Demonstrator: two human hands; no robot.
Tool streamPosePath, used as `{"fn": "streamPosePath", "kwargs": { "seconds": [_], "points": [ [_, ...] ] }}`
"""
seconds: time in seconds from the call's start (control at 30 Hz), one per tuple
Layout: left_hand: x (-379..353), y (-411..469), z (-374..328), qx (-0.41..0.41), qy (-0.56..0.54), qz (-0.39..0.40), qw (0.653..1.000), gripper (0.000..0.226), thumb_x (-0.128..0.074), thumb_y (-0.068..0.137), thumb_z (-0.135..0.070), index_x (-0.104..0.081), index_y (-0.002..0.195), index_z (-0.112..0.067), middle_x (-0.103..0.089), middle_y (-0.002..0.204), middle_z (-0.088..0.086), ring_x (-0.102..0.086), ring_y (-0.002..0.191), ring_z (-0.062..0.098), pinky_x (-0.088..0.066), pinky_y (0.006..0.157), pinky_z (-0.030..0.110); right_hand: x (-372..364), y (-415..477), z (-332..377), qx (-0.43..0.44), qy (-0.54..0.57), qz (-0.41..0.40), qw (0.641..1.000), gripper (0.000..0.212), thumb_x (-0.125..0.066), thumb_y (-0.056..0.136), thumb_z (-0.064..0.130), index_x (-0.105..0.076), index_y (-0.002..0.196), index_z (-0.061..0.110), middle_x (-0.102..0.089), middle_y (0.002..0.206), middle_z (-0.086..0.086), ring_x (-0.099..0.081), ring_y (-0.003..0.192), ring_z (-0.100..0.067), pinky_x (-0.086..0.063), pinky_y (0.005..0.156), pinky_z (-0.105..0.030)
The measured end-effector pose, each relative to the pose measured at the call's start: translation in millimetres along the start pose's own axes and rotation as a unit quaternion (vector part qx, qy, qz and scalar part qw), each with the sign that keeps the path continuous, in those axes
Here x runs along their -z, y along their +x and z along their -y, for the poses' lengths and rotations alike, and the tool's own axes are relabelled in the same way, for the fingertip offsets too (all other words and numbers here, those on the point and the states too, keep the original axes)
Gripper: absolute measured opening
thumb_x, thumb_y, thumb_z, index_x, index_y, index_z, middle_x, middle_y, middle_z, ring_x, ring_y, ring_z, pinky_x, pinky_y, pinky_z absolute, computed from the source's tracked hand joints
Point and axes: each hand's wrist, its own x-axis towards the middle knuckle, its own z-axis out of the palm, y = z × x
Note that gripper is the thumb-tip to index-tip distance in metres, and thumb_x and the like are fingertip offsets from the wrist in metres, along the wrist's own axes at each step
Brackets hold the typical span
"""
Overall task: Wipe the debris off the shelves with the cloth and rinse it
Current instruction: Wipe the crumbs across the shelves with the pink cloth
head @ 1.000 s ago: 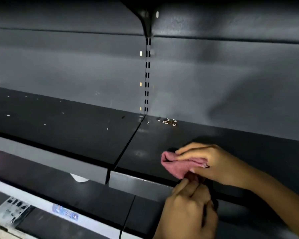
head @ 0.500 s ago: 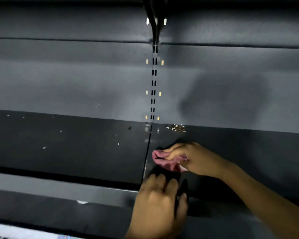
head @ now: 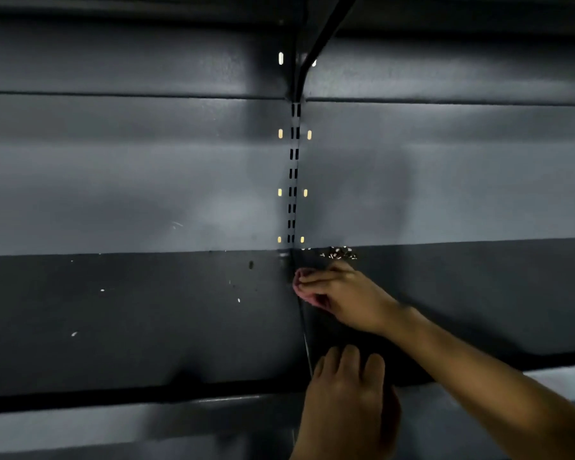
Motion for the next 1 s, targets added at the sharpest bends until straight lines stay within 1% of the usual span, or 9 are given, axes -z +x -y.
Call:
{"fn": "streamPosePath", "kwargs": {
  "seconds": [0.13, 0.23, 0.3, 0.37, 0.43, 0.5, 0.67, 0.93, 1.0],
  "points": [
    [0, 0, 0, 0.011, 0.008, 0.015, 1.0, 0.019, -0.047, 0.067, -0.031, -0.061, 0.065, -0.018, -0.055, 0.064, 0.003, -0.055, 0.053, 0.02, -0.047, 0.052, 0.02, -13, 37, -22, -0.069, -0.039, -0.022, 0.997, 0.032, -0.055, 0.086, 0.018, -0.06, 0.116, 0.03, -0.058, 0.131, 0.011, -0.057, 0.114, -0.023, -0.046, 0.095, -0.036],
    [3, 0, -2, 0.018, 0.021, 0.045, 0.999, 0.019, -0.045, 0.065, -0.032, -0.061, 0.064, -0.022, -0.055, 0.063, 0.002, -0.054, 0.051, 0.019, -0.047, 0.051, 0.019, 9, 36, -20, -0.099, 0.04, -0.072, 0.992, 0.022, -0.056, 0.085, 0.02, -0.066, 0.103, 0.027, -0.064, 0.123, 0.007, -0.062, 0.103, -0.025, -0.049, 0.089, -0.035],
    [9, 0, 3, -0.006, 0.045, 0.044, 0.998, 0.018, -0.046, 0.065, -0.033, -0.061, 0.065, -0.024, -0.053, 0.062, 0.001, -0.054, 0.052, 0.018, -0.046, 0.05, 0.018, 33, 18, -32, -0.158, 0.113, -0.176, 0.965, 0.023, -0.065, 0.077, 0.007, -0.069, 0.097, 0.017, -0.069, 0.112, -0.007, -0.066, 0.097, -0.027, -0.049, 0.088, -0.03],
    [18, 0, 16, -0.038, 0.054, 0.033, 0.997, 0.016, -0.048, 0.069, -0.033, -0.059, 0.066, -0.023, -0.053, 0.063, 0.001, -0.054, 0.053, 0.018, -0.045, 0.05, 0.018, 57, -8, -49, -0.295, 0.124, -0.219, 0.922, 0.029, -0.068, 0.074, 0.002, -0.069, 0.102, 0.008, -0.068, 0.109, -0.018, -0.065, 0.098, -0.032, -0.048, 0.084, -0.032],
    [25, -1, 32, -0.055, 0.049, 0.038, 0.997, 0.018, -0.048, 0.076, -0.035, -0.057, 0.067, -0.022, -0.054, 0.065, 0.0, -0.055, 0.057, 0.018, -0.045, 0.052, 0.018, 63, -34, -68, -0.41, 0.082, -0.16, 0.894, 0.02, -0.062, 0.079, 0.004, -0.066, 0.098, 0.0, -0.067, 0.104, -0.026, -0.062, 0.098, -0.041, -0.049, 0.08, -0.04],
    [27, -1, 40, -0.048, 0.053, 0.045, 0.996, 0.022, -0.047, 0.081, -0.038, -0.055, 0.067, -0.022, -0.054, 0.067, -0.002, -0.055, 0.06, 0.015, -0.044, 0.052, 0.017, 55, -43, -74, -0.47, 0.048, -0.077, 0.878, 0.02, -0.049, 0.088, 0.01, -0.063, 0.095, -0.002, -0.065, 0.106, -0.029, -0.06, 0.098, -0.045, -0.048, 0.082, -0.043],
    [23, 1, 36, -0.005, 0.039, 0.046, 0.998, 0.025, -0.046, 0.08, -0.041, -0.057, 0.065, -0.025, -0.054, 0.064, -0.007, -0.056, 0.057, 0.009, -0.043, 0.048, 0.015, 29, 1, -53, -0.454, 0.079, -0.031, 0.887, 0.028, -0.043, 0.093, 0.024, -0.057, 0.109, 0.006, -0.063, 0.116, -0.023, -0.059, 0.104, -0.043, -0.048, 0.083, -0.04],
    [27, 2, 34, 0.019, 0.079, 0.06, 0.995, 0.029, -0.043, 0.075, -0.042, -0.063, 0.066, -0.024, -0.059, 0.063, -0.007, -0.06, 0.055, 0.012, -0.041, 0.046, 0.014, 8, 66, 11, -0.374, 0.182, -0.01, 0.909, 0.019, -0.049, 0.087, 0.022, -0.063, 0.093, 0.011, -0.062, 0.091, -0.011, -0.06, 0.086, -0.028, -0.047, 0.078, -0.029],
    [28, 0, 34, 0.029, 0.079, 0.064, 0.994, 0.029, -0.043, 0.076, -0.04, -0.065, 0.068, -0.023, -0.06, 0.064, -0.007, -0.061, 0.057, 0.012, -0.044, 0.047, 0.014, 11, 71, 12, -0.351, 0.253, -0.025, 0.901, 0.023, -0.051, 0.078, 0.027, -0.065, 0.083, 0.009, -0.067, 0.086, -0.012, -0.065, 0.086, -0.028, -0.054, 0.083, -0.035]
  ]
}}
